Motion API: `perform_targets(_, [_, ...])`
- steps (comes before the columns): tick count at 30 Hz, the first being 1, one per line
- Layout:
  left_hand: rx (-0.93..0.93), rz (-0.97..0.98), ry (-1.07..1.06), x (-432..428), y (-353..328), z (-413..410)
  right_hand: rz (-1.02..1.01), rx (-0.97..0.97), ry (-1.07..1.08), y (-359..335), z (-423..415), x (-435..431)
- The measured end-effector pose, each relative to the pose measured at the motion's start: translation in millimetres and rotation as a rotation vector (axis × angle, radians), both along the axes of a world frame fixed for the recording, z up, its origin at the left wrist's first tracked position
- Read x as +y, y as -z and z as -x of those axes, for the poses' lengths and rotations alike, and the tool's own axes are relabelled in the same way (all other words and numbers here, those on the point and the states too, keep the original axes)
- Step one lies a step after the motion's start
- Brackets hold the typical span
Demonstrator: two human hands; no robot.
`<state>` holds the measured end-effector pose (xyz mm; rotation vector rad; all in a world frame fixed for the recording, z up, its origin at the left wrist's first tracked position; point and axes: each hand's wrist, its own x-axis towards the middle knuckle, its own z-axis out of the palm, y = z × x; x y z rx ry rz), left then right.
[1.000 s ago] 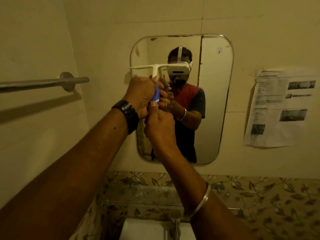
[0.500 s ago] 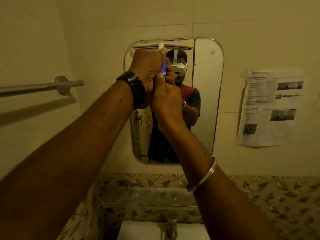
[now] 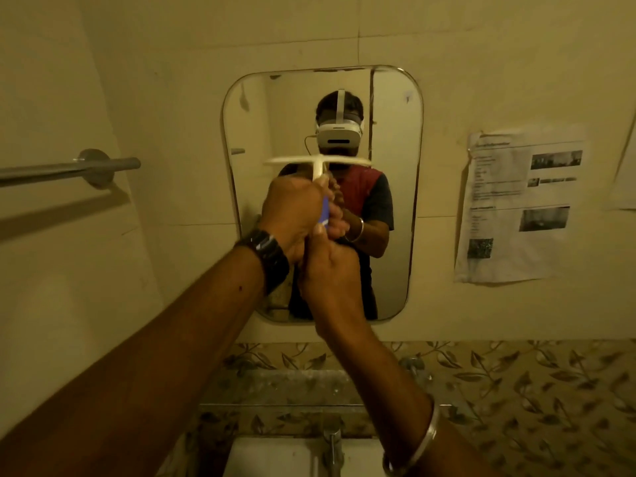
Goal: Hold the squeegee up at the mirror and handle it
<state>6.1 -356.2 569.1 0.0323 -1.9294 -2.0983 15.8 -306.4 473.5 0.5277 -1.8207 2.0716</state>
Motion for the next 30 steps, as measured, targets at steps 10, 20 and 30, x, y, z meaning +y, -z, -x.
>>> perform_targets(10, [0.158,0.045,-0.005,24,-78,30,0.039,0.05,0.032,-87,23,27])
perform_targets(20, [-0.005,0.084,-0.004,41,22,24,-0.023,-0.091,0.028,14,7,47])
perform_targets(30, [0.219,0.036,-0.007,73,-95,44,-0.005,0.069,0.059,-105,43,76])
